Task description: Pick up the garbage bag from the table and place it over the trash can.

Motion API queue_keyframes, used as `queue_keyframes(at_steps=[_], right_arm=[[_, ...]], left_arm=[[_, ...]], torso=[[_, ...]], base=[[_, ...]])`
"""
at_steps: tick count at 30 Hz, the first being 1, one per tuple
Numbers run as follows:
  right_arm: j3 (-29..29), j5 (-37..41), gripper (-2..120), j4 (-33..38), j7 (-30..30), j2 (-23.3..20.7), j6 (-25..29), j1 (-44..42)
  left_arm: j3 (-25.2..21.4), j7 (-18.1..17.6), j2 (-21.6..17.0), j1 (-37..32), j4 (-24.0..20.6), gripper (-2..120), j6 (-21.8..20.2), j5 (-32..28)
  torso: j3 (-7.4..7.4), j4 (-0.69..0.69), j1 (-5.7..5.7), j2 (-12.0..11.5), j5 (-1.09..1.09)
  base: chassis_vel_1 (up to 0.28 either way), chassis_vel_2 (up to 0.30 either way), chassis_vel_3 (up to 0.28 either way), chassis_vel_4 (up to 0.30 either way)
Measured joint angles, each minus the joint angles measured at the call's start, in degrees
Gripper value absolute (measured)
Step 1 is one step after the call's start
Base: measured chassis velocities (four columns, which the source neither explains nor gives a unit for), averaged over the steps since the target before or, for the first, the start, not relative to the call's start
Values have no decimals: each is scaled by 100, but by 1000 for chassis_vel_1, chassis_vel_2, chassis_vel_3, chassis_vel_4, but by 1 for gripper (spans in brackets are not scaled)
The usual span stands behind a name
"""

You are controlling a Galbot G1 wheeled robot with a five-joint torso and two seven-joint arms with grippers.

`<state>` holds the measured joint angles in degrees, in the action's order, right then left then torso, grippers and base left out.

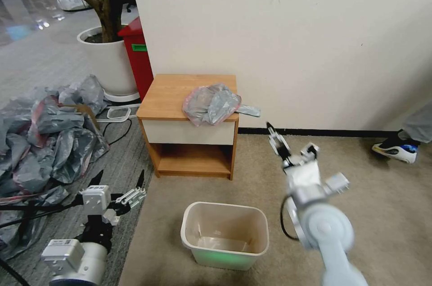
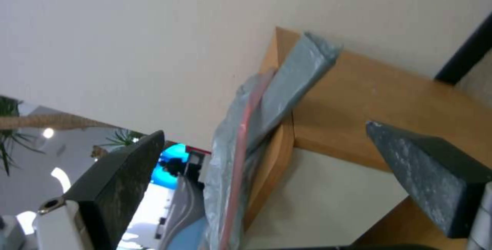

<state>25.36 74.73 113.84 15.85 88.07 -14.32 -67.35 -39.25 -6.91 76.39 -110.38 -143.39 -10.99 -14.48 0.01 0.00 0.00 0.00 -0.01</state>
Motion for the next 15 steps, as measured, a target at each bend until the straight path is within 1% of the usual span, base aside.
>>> queue_keyframes(at_steps=[1, 3, 5, 6, 8, 9, 10, 13, 14, 15], right_arm=[[-13, 96, 100, -144, 46, 31, -34, 138], [-21, 129, 100, -215, 56, 45, -44, 201], [-43, 177, 100, -604, 71, 116, -67, 494], [-43, 177, 100, -604, 71, 116, -67, 494], [-43, 178, 100, -958, 53, 195, -68, 754], [-43, 178, 100, -958, 53, 195, -68, 754], [-24, 185, 100, -1121, 42, 252, -68, 887], [8, 200, 97, -1539, -77, 340, -67, 1209], [8, 200, 97, -1539, -77, 340, -67, 1209], [3, 173, 92, -1742, -147, 346, -63, 1328]], left_arm=[[-10, 2, -4, -3, 1, 100, 0, 0], [-14, 2, -9, -4, 2, 100, 0, -1], [-16, 13, -22, 2, 4, 100, 0, -1], [-16, 13, -22, 2, 4, 100, 0, -1], [-9, 32, -33, 35, 6, 100, 0, 4], [-9, 32, -33, 35, 6, 100, 0, 4], [-6, 42, -33, 44, 8, 100, 1, 8], [2, 53, -22, 53, 9, 100, 2, 23], [2, 53, -22, 53, 9, 100, 2, 23], [15, 56, -19, 53, 10, 100, 3, 28]], torso=[[0, 1, 0, 0, 1], [0, 0, 0, 0, 0], [0, 0, 0, 0, 1], [0, 0, 0, 0, 1], [0, 0, 0, 0, 1], [0, 0, 0, 0, 1], [0, 0, 0, 0, 0], [0, 0, 0, 0, 1], [0, 0, 0, 0, 1], [0, 0, 0, 0, 1]], base=[[0, 0, 0, 0], [0, 0, 0, 0], [0, 0, 0, 0], [0, 0, 0, 0], [0, 0, 0, 0], [0, 0, 0, 0], [0, 0, 0, 0], [0, 0, 0, 0], [0, 0, 0, 0], [0, 0, 0, 0]])
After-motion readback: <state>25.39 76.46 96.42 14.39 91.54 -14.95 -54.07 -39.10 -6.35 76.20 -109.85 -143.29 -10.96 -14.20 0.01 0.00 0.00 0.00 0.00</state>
